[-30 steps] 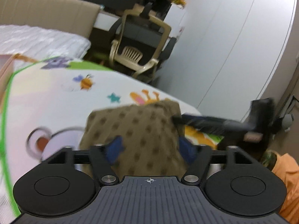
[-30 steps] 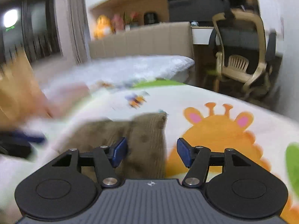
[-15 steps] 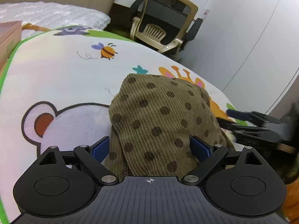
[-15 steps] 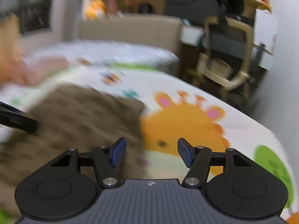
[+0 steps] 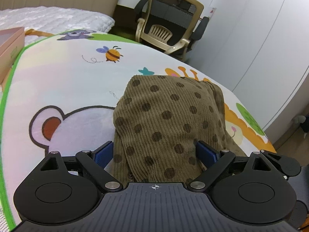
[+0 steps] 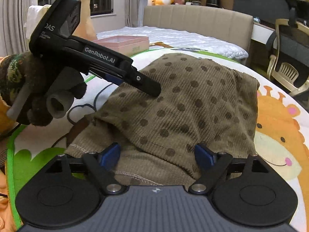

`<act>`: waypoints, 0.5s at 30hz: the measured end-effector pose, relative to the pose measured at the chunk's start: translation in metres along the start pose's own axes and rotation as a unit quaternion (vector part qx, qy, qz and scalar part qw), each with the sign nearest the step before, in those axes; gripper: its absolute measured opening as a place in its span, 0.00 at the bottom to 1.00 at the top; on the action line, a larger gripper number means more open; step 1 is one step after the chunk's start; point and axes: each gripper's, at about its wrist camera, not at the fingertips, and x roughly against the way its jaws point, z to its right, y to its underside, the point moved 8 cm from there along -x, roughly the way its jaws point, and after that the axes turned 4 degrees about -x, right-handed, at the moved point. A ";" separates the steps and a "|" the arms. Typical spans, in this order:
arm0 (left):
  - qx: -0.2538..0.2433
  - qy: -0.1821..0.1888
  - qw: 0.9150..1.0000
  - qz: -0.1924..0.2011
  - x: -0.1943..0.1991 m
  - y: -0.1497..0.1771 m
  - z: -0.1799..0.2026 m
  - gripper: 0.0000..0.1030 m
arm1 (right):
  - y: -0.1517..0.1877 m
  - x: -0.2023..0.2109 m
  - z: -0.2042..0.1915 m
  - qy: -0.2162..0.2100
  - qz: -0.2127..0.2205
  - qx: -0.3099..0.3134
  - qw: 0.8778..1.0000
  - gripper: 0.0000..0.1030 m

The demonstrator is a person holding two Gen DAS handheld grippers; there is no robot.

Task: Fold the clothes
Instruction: 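Open both tools and press the folded bundle flat on the mat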

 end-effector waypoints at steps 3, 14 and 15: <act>-0.004 -0.001 1.000 0.000 0.002 0.001 0.000 0.92 | -0.017 0.013 0.010 -0.014 0.024 -0.019 0.999 0.83; 0.010 -0.004 1.000 -0.009 -0.001 0.006 -0.007 0.97 | -0.076 -0.040 0.097 0.125 0.043 -0.059 0.989 0.90; 0.013 -0.004 1.000 -0.009 -0.001 0.007 -0.009 0.97 | -0.075 -0.054 0.105 0.136 0.029 -0.069 0.988 0.95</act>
